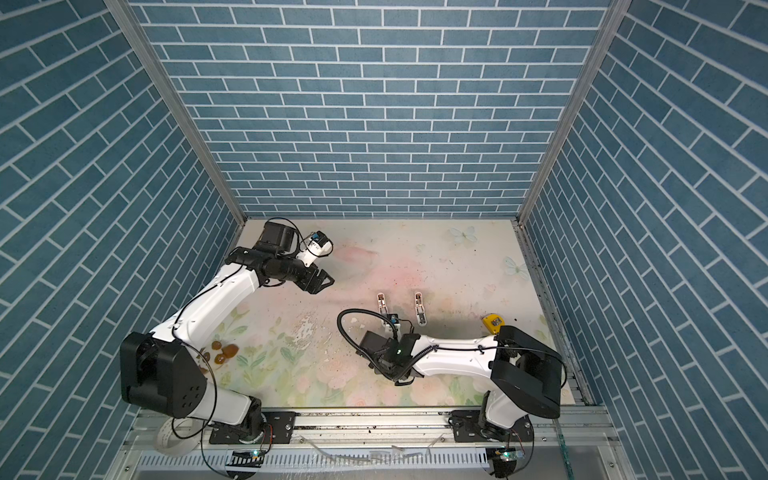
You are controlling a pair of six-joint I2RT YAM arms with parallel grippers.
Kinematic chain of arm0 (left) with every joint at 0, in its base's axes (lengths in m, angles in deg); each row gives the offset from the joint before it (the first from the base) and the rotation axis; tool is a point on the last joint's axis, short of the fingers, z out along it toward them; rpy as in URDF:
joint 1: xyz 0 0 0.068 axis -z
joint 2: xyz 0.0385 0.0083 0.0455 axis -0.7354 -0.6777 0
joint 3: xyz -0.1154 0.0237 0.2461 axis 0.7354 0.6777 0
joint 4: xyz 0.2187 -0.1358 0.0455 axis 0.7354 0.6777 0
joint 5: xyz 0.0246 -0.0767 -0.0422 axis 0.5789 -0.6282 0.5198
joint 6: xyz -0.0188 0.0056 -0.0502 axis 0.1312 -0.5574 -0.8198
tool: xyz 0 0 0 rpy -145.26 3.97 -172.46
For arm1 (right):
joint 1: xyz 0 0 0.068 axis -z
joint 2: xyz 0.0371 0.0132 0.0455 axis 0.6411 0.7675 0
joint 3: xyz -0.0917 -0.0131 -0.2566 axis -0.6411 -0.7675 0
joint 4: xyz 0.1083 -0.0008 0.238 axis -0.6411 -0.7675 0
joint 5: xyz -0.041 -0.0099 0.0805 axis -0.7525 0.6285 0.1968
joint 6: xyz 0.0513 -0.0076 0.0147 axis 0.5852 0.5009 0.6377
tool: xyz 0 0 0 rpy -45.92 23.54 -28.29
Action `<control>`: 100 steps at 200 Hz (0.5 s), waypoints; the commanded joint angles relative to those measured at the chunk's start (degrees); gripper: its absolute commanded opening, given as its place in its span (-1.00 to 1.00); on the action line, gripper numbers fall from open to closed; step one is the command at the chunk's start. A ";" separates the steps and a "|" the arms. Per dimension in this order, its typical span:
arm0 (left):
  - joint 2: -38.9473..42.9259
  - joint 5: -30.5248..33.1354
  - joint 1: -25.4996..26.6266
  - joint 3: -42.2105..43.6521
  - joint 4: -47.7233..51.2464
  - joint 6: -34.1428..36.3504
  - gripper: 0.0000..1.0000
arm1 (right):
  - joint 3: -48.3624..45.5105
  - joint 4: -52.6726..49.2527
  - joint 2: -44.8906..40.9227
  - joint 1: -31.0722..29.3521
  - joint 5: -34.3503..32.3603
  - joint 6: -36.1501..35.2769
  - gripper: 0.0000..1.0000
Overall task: Load the staples into the stapler
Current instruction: 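Lower the right gripper onto the staple strips in the white tray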
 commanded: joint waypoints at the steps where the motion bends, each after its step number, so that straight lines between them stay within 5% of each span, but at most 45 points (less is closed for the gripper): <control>1: -0.65 -0.93 -0.13 -1.24 1.00 -0.44 0.61 | 0.42 -0.53 0.92 -0.82 -0.10 3.18 -0.52; 100: -0.70 -0.89 -0.13 -1.41 1.16 -0.70 0.61 | 0.57 -2.01 0.94 -1.51 -0.36 3.43 -0.55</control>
